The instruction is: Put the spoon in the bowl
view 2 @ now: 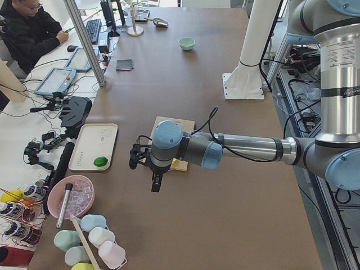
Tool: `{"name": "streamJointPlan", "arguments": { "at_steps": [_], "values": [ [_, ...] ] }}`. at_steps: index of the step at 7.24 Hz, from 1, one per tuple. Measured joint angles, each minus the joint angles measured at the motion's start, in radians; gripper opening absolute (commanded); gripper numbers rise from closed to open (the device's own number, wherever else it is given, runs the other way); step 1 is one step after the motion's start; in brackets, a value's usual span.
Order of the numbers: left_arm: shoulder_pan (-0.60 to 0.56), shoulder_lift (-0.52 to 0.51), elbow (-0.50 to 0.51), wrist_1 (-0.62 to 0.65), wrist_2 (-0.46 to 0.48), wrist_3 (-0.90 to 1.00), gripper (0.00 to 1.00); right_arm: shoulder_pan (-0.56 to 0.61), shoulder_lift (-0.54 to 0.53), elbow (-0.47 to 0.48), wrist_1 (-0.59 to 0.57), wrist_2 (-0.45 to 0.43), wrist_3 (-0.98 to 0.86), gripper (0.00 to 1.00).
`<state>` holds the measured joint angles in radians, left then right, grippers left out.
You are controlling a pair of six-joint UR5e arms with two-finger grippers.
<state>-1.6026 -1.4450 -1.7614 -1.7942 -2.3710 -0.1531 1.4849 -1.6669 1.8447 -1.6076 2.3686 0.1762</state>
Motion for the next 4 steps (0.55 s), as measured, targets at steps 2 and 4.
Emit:
{"name": "streamJointPlan", "arguments": {
  "at_steps": [2, 4],
  "values": [
    [0.000, 0.001, -0.001, 0.000, 0.000, 0.001, 0.98, 0.000, 0.000, 0.002, 0.001, 0.001, 0.009, 1.00],
    [0.002, -0.005, -0.008, -0.002, -0.001, 0.000, 0.98, 0.000, 0.001, 0.004, 0.002, 0.003, 0.027, 1.00]
  ]
}}
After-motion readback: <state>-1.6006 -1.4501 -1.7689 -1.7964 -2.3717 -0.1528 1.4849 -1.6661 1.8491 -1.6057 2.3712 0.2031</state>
